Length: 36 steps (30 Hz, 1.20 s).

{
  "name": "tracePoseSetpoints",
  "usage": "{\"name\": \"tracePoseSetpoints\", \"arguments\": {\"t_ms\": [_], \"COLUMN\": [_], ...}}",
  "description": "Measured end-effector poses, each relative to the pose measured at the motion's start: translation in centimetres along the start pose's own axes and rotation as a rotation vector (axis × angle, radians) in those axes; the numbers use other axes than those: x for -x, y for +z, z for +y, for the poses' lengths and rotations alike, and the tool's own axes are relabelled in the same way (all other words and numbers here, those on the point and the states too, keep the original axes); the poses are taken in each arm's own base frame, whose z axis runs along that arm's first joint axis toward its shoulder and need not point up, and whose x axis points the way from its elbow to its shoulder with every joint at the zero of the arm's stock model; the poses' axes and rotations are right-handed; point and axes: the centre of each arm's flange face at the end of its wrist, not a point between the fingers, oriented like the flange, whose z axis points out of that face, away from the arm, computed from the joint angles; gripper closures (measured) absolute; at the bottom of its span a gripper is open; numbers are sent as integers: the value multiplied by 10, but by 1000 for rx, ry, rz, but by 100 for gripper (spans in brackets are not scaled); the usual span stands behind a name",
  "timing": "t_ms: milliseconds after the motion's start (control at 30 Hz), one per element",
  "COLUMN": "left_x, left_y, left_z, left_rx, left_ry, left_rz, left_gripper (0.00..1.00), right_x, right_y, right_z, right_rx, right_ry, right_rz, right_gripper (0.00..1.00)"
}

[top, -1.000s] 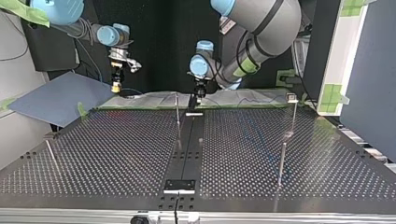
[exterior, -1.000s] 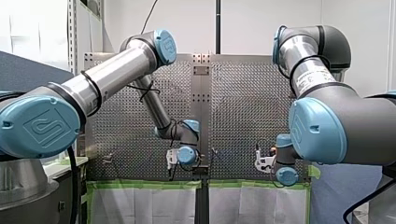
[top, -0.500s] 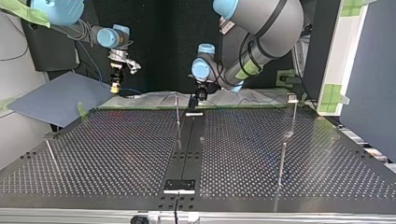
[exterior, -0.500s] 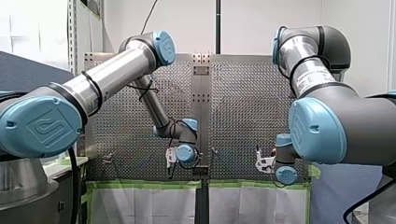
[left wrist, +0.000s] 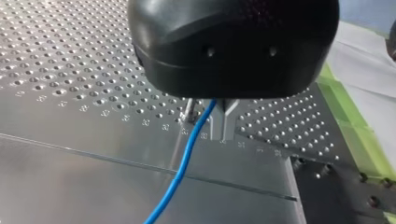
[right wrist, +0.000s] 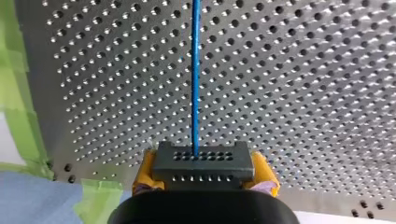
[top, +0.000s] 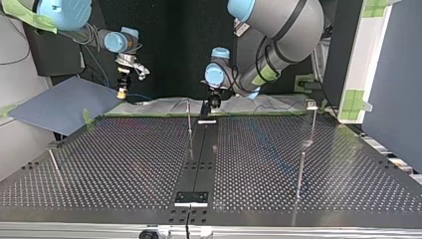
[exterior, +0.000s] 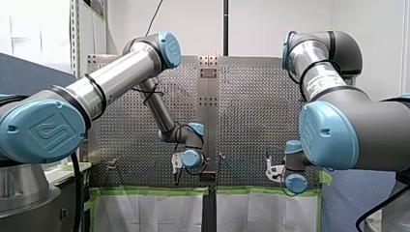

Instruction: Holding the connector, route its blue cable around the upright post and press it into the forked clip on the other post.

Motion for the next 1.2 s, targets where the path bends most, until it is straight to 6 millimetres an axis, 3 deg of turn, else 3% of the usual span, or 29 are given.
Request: {"name": "tracePoseSetpoints", "arguments": {"t_ms": [567, 1200], "left_x": [25, 38], "left_y": [27, 45], "left_z": [-2, 18], "left_rx": [-14, 7], "left_ry": [-49, -66], "left_rz": [-27, -24], "left_gripper": [100, 100], "right_x": [1, -6], "right_y": [23, 54], "right_z": [26, 52], "right_rx": [49, 93], "right_ry": [12, 1], "right_rz": [12, 25], "right_gripper": [100, 100]}}
